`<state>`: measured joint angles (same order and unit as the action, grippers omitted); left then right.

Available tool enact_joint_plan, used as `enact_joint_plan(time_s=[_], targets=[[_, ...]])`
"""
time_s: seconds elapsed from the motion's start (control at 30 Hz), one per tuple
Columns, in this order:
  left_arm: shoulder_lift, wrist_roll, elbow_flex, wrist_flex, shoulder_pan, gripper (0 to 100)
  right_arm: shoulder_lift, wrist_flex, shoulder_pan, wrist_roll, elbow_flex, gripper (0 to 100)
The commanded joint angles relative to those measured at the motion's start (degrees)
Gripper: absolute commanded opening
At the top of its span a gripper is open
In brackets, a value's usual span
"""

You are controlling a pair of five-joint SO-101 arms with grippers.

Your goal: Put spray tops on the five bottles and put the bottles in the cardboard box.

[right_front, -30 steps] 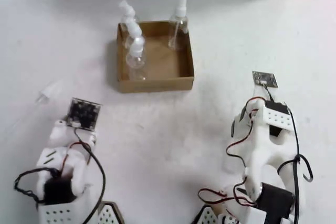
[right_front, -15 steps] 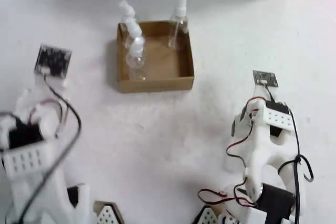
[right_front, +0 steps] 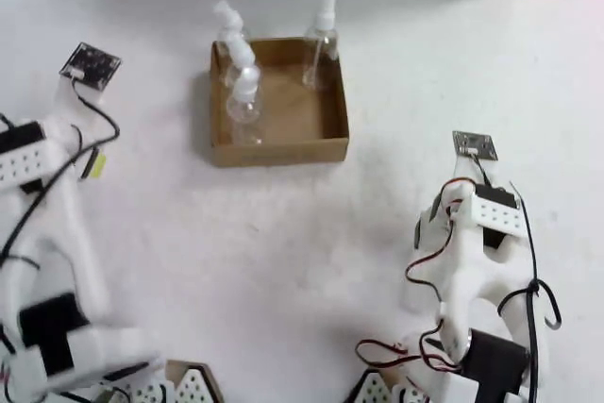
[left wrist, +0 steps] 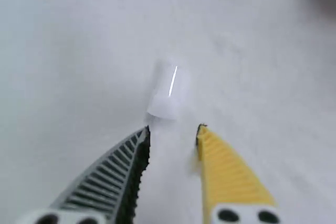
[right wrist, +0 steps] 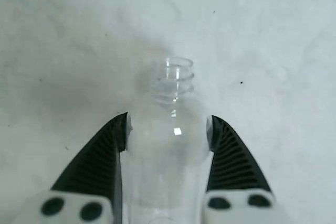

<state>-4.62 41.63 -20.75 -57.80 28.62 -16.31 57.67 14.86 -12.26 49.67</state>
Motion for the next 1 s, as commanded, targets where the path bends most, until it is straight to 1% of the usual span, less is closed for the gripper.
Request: enact_joint_plan(time_s=[0.0,0.17,0.3,0.4,0.53,0.73,0.97], targets=[[8.13,0.7,11.08,1.41,0.75,16,-1.89,-0.75,-0.31,0.09,-0.26,1.6],[16.92,0.97,18.37,1.32,1.71,17,-1.71,-1.54,-0.31,0.09,0.0,1.6],[22.29,6.42,21.98,0.18,2.59,17,-2.07,-2.59,-0.48,0.09,0.7,1.6],[25.1,7.91,24.09,-2.81,2.59,17,-2.07,-2.68,-0.57,0.09,0.79,1.6],[28.35,8.0,26.29,-5.01,2.33,17,-2.07,-2.68,-0.75,0.18,0.79,1.6],[31.78,8.09,26.9,-4.75,2.24,17,-2.07,-2.68,-0.75,0.18,0.88,1.6],[32.31,8.09,26.9,-4.66,2.24,17,-2.07,-2.68,-0.75,0.09,0.88,1.6]])
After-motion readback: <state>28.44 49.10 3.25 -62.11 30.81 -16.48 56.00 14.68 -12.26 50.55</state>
